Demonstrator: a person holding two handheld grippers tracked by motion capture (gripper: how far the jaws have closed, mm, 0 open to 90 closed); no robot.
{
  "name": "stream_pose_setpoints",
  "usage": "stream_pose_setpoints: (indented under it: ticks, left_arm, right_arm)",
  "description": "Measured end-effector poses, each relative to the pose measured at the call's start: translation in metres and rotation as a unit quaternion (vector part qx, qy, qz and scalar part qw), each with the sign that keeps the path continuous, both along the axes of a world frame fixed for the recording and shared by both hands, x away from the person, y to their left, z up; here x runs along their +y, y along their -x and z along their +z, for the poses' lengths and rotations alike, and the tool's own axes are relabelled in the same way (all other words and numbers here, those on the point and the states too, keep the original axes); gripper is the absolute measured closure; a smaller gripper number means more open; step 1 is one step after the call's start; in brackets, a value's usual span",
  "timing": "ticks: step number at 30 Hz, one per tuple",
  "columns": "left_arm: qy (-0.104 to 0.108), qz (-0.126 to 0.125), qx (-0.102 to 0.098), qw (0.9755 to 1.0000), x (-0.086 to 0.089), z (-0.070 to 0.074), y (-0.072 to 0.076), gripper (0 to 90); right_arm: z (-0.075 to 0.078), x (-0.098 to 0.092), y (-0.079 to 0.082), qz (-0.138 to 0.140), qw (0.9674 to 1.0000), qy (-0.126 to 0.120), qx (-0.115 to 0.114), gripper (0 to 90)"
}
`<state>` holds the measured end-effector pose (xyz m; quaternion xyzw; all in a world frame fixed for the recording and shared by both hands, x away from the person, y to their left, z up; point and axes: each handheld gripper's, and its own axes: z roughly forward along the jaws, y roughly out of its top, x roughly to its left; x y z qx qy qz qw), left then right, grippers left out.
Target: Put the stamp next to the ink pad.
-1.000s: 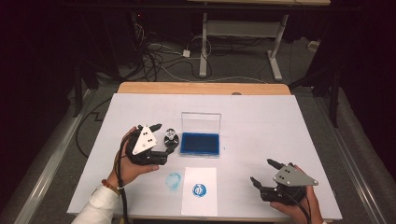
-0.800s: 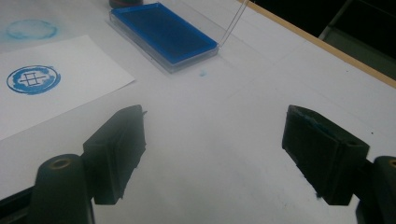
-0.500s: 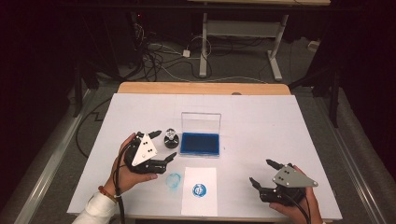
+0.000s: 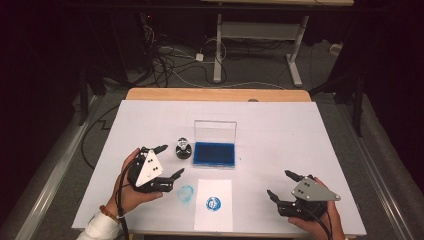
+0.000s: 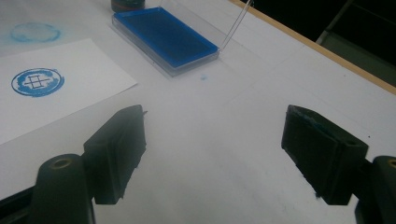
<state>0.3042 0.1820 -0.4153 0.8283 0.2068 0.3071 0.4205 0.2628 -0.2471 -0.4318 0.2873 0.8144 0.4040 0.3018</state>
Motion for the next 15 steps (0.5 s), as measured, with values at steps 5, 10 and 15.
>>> stream_pose_setpoints:
  ticks: [5, 10, 15]
  left_arm:
    - [-0.008, 0.004, 0.000, 1.0000, 0.004, -0.004, 0.004, 16.9]
    - [-0.005, 0.014, -0.001, 0.9999, 0.011, -0.007, 0.007, 16.8]
    - [-0.011, 0.019, 0.005, 0.9997, 0.016, -0.012, 0.011, 16.8]
  right_arm:
    - [0.000, 0.000, 0.000, -0.001, 1.0000, 0.000, 0.001, 22.1]
    - [0.000, -0.001, 0.000, -0.003, 1.0000, 0.000, 0.000, 22.2]
    - [0.001, -0.001, 0.001, -0.003, 1.0000, 0.001, -0.002, 22.1]
